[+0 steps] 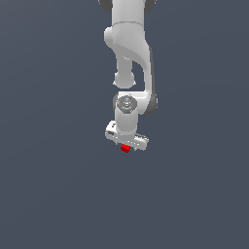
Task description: Pick up the red cube and move it to a goal position.
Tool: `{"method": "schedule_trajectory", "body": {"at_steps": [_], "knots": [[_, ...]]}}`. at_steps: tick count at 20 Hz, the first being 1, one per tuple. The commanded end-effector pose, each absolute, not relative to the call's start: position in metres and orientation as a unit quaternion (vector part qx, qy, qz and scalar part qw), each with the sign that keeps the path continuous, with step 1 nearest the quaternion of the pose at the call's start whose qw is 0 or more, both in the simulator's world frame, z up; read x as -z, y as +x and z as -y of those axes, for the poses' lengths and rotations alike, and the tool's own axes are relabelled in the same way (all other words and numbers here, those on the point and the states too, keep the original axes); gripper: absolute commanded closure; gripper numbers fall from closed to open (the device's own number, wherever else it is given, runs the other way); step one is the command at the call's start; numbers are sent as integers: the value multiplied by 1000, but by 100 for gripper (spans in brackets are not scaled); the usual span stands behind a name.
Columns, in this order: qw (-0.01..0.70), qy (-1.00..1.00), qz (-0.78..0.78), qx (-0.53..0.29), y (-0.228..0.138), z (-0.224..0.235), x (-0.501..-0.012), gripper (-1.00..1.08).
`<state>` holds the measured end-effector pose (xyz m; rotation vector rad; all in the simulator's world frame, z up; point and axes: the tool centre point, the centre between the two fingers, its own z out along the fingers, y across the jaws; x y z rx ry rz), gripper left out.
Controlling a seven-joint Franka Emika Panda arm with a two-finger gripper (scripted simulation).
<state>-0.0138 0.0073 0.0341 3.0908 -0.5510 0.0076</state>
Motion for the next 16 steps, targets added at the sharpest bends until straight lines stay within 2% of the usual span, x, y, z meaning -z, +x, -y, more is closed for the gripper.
{"method": "schedule_trajectory", "body": {"at_steps": [1,5,6,16], "knots": [[1,982,187,-1,-15,-8,-25,-92],[1,981,192,0,-16,-8,-20,-92],[1,981,192,0,-16,-8,-20,108],[0,981,192,0,-16,-8,-20,108]]}}
